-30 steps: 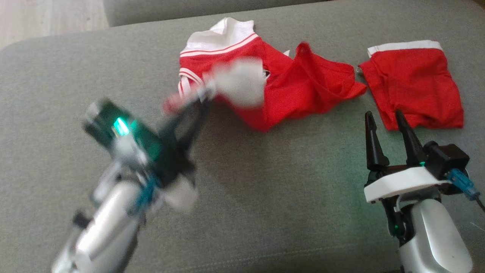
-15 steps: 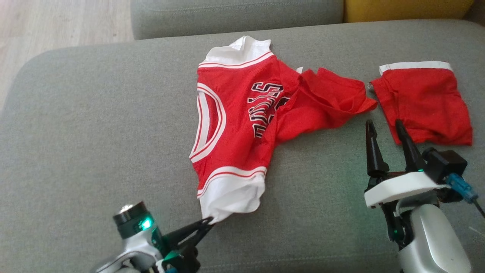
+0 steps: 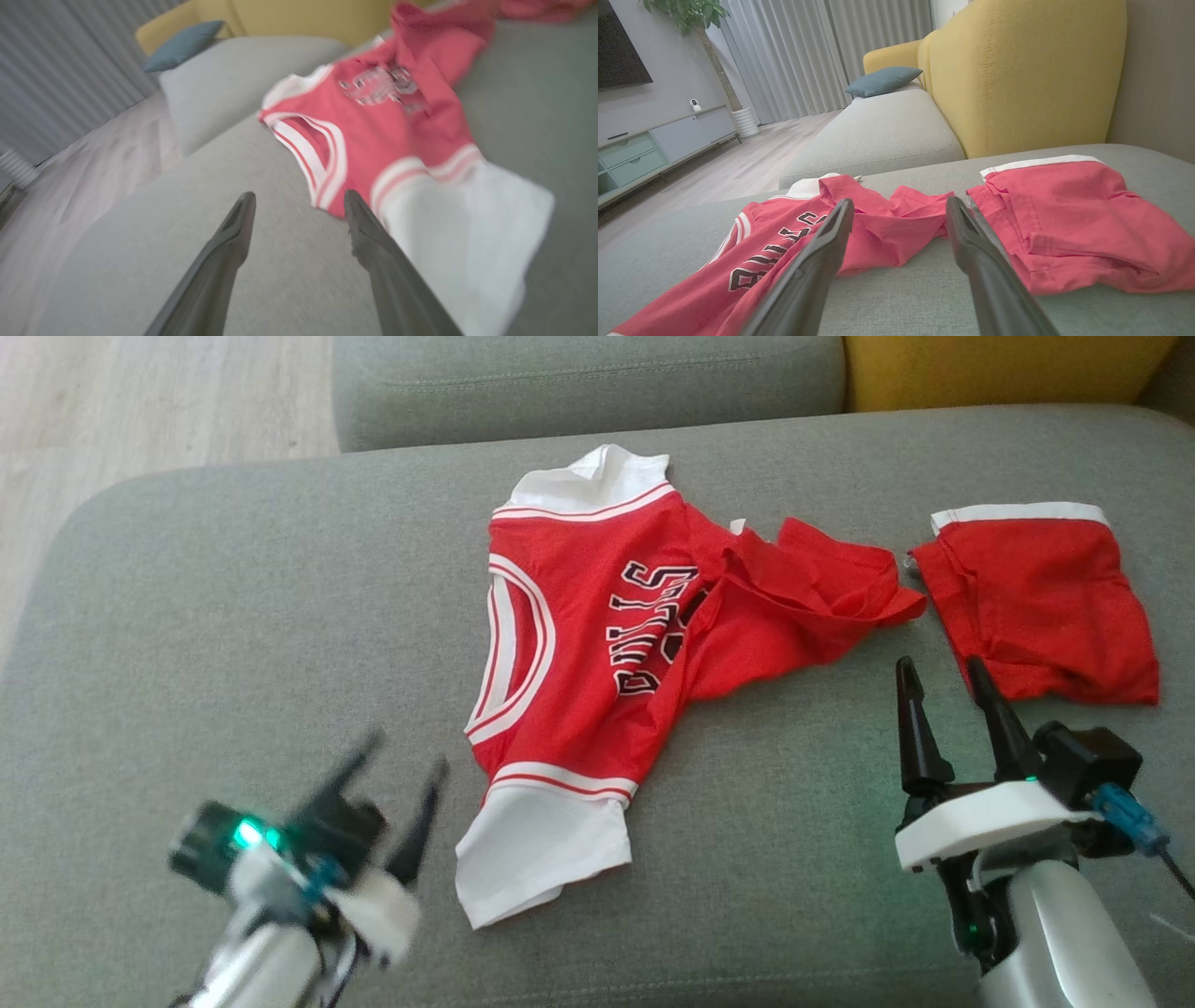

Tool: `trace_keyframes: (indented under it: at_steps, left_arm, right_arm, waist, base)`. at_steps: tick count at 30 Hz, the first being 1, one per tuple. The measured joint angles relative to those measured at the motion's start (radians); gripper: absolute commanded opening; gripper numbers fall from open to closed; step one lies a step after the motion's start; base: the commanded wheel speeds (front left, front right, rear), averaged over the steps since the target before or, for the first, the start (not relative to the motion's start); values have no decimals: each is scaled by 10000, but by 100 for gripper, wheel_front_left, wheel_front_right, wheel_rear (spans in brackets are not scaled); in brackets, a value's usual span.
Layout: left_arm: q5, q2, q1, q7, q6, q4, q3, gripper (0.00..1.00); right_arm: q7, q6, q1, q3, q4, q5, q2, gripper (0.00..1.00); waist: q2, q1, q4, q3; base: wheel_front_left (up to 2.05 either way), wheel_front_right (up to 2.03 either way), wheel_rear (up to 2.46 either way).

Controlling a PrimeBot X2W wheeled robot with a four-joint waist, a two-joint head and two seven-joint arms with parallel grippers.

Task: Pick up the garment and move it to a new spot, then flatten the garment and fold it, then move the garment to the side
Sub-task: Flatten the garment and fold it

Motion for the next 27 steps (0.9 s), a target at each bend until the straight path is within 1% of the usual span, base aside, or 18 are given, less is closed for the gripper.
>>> trace_keyframes:
  at_steps: [2, 4, 8, 11, 12, 13, 15, 19, 23, 27]
  left_arm:
    - [-629, -343, 153, 0, 328, -606, 886, 100]
    - [-1039, -702, 418, 0, 493, -1195, 1592, 100]
    - [-1241, -1352, 1049, 0, 514, -2019, 2543, 100]
    - [-1068, -1728, 1307, 0, 330, -2263, 2838, 100]
    - [-857, -1818, 1335, 0, 240, -2299, 2859, 100]
    - [-857, -1818, 1335, 0, 240, -2299, 2859, 100]
    - [-663, -2073, 1360, 0, 88, -2337, 2936, 100]
    - [-451, -2512, 1360, 0, -349, -2270, 2984, 100]
    - [-293, -2775, 1348, 0, -723, -2057, 3225, 100]
    - [-178, -2987, 1333, 0, -959, -1839, 3336, 100]
  right_arm:
    - [0, 0, 56, 46, -44, -2, 2, 100]
    - [0, 0, 56, 119, -82, -46, 2, 100]
    - [100, 0, 32, 320, -100, -537, 2, 100]
    - [253, 0, -194, 468, 27, -886, 0, 100]
    - [282, 0, -383, 514, 136, -989, 2, 100]
    - [282, 0, -383, 514, 136, -989, 2, 100]
    - [435, 0, -918, 546, 454, -1440, 0, 100]
    - [790, 0, -2125, 343, 1421, -2650, -67, 100]
    - [1166, 0, -2998, -155, 2591, -3697, -387, 100]
    - [1329, 0, -3615, -665, 3499, -4477, -598, 100]
  waist:
    - [0, 0, 69, -20]
    - [0, 0, 167, -19]
    - [0, 0, 440, 36]
    - [0, 0, 698, 114]
    - [0, 0, 794, 147]
    - [0, 0, 794, 147]
    - [0, 0, 1006, 226]
    - [0, 0, 1467, 429]
    - [0, 0, 1974, 672]
    - [0, 0, 2453, 925]
  base:
    - [0, 0, 0]
    - [0, 0, 0]
    - [0, 0, 0]
    - [0, 0, 0]
    - [0, 0, 0]
    - [0, 0, 0]
    - [0, 0, 0]
    - [0, 0, 0]
    - [0, 0, 0]
    - [0, 0, 0]
